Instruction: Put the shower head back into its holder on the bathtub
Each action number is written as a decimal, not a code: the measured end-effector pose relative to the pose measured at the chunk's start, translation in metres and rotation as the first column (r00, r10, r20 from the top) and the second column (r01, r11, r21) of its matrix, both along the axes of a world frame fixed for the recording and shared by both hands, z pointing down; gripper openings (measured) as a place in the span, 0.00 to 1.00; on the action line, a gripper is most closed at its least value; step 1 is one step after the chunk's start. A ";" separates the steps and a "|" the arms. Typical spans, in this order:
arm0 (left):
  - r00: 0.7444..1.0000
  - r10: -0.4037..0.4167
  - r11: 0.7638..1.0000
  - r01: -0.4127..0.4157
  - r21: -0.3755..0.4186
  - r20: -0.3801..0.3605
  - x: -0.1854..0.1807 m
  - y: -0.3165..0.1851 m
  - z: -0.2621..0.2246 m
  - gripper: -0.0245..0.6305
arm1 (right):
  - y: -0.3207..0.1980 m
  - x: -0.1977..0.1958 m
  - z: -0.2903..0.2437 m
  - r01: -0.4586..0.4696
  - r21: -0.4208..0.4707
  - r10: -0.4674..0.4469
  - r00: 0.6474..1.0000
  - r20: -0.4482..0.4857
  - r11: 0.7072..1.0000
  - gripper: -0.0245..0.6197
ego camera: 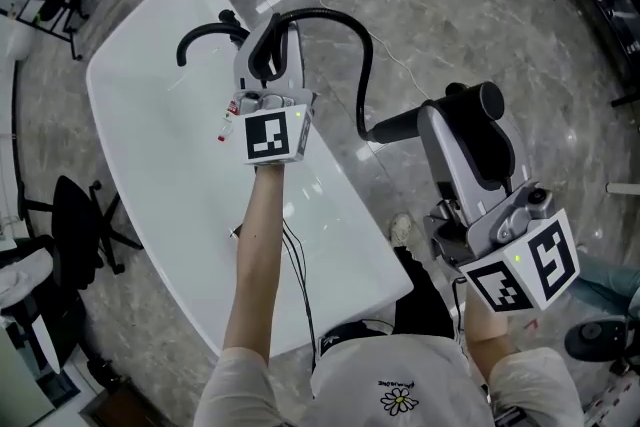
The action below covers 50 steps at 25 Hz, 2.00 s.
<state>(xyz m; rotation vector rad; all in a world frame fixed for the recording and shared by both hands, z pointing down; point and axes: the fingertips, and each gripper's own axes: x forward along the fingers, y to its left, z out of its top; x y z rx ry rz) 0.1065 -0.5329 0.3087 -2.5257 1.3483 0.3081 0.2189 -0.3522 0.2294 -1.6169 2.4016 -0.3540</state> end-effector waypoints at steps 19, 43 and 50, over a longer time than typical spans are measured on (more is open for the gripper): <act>0.964 -0.173 0.796 0.257 -0.549 0.201 -0.100 0.034 0.310 0.12 | -0.051 -0.073 0.017 0.146 0.066 -0.145 0.989 -0.012 0.987 0.26; 0.971 -0.160 0.713 0.238 -0.659 0.177 -0.116 0.043 0.390 0.27 | -0.088 -0.166 0.047 0.340 0.058 -0.344 0.936 0.077 0.938 0.26; 0.972 -0.175 0.704 0.233 -0.671 0.154 -0.125 0.060 0.371 0.27 | -0.077 -0.186 0.017 0.366 0.083 -0.369 0.929 0.031 0.927 0.26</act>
